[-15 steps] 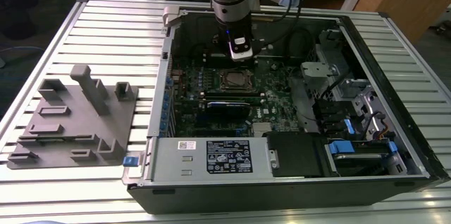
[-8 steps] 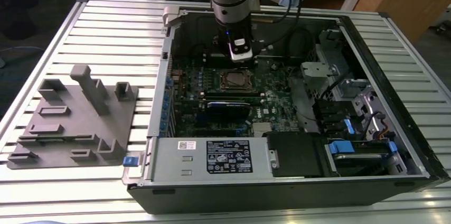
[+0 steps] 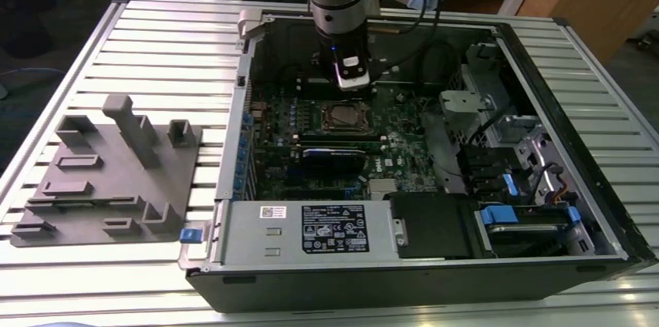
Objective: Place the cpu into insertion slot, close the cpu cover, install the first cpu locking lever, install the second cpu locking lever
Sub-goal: 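Install the first cpu locking lever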
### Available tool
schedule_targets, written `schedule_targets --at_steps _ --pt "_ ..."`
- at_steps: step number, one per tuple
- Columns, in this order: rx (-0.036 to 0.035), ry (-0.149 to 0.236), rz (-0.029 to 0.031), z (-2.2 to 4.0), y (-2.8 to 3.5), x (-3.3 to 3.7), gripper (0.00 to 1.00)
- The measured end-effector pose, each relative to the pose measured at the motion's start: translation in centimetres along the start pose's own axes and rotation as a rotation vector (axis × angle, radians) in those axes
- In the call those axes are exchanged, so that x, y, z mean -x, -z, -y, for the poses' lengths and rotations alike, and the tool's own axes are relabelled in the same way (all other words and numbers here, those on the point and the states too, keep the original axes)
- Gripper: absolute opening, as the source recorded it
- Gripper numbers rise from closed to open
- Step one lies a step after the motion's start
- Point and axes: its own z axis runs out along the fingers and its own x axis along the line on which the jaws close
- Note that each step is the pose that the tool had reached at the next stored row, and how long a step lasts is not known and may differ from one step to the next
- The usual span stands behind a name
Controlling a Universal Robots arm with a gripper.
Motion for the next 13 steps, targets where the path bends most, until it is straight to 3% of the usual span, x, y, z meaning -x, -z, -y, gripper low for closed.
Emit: schedule_targets --at_steps 13 --pt "-0.0001 0.0 -0.0001 -0.19 -0.11 0.46 0.11"
